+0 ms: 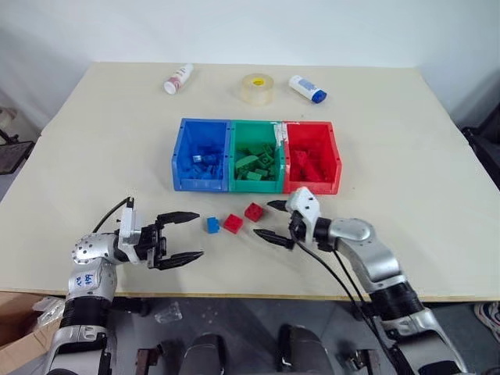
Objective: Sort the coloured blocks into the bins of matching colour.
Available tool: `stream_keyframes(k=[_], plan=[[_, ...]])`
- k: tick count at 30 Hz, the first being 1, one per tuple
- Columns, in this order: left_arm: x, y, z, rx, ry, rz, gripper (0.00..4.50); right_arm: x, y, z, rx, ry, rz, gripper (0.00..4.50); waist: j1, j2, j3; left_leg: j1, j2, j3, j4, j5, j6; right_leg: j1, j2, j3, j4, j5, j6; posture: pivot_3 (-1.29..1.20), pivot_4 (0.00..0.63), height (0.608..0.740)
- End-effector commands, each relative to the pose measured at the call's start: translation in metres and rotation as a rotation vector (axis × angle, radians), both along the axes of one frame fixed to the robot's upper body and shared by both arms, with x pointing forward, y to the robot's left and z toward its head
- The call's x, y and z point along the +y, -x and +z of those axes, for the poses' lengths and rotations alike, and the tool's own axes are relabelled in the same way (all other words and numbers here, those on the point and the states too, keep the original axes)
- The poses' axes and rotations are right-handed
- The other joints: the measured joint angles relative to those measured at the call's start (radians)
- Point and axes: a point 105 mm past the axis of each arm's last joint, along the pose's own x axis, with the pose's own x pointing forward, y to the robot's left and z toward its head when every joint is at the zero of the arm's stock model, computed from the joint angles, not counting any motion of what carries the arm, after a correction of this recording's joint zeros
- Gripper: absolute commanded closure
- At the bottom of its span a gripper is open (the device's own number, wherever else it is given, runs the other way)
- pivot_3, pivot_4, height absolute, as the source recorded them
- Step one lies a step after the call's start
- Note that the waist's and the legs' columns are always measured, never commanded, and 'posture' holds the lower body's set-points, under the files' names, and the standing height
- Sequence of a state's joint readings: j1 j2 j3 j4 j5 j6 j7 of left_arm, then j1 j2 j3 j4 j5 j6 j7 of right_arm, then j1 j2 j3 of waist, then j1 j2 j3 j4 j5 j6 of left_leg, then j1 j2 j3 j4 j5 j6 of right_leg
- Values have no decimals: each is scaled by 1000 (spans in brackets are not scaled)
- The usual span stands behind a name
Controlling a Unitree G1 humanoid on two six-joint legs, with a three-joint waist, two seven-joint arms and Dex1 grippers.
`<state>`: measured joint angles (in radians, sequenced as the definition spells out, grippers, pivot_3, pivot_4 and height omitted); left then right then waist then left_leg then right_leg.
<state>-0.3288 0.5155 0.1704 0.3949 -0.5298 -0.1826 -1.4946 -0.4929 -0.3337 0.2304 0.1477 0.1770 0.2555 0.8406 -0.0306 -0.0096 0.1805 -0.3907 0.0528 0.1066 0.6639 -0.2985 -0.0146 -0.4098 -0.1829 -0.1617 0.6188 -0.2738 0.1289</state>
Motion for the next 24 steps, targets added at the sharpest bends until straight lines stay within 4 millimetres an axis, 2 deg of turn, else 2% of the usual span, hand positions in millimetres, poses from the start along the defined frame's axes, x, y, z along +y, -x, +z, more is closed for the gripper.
stream_keyframes(k=[1,2,5,10,12,14,19,21,24], plan=[[5,4,8,-36,8,18,0,9,-5,6,-47,-19,10,48,0,0,0,0,0,0,0,0,0,0,0,0,0,0,0,0,150,740],[5,5,8,-35,8,20,0,11,-6,6,-47,-25,10,48,0,0,0,0,0,0,0,0,0,0,0,0,0,0,0,0,150,740],[5,8,7,-35,11,26,0,19,-4,8,-42,-63,25,622,0,0,0,0,0,0,0,0,0,0,0,0,0,0,0,0,150,740],[5,9,6,-33,12,31,0,17,-3,11,-55,-74,17,2309,1,0,0,0,0,0,0,0,0,0,0,0,0,0,0,0,150,740],[5,9,6,-32,13,32,0,13,0,18,-77,-86,15,2912,1,0,0,0,0,0,0,0,0,0,0,0,0,0,0,0,150,740],[5,9,7,-33,14,32,0,10,3,23,-89,-96,17,3018,1,0,0,0,0,0,0,0,0,0,0,0,0,0,0,0,150,740],[3,6,6,-29,17,25,0,-12,20,50,-128,-111,26,3018,3,0,0,0,0,0,0,-1,0,0,0,0,0,0,0,0,150,740],[2,4,6,-26,18,20,0,-25,16,62,-161,-105,-25,3018,3,0,0,0,0,0,0,-1,1,0,0,1,0,0,0,0,150,740],[-2,0,5,-22,22,7,0,-52,-5,89,-248,-101,-161,3018,3,0,0,0,0,0,0,-1,1,0,0,1,0,0,0,0,150,740]])
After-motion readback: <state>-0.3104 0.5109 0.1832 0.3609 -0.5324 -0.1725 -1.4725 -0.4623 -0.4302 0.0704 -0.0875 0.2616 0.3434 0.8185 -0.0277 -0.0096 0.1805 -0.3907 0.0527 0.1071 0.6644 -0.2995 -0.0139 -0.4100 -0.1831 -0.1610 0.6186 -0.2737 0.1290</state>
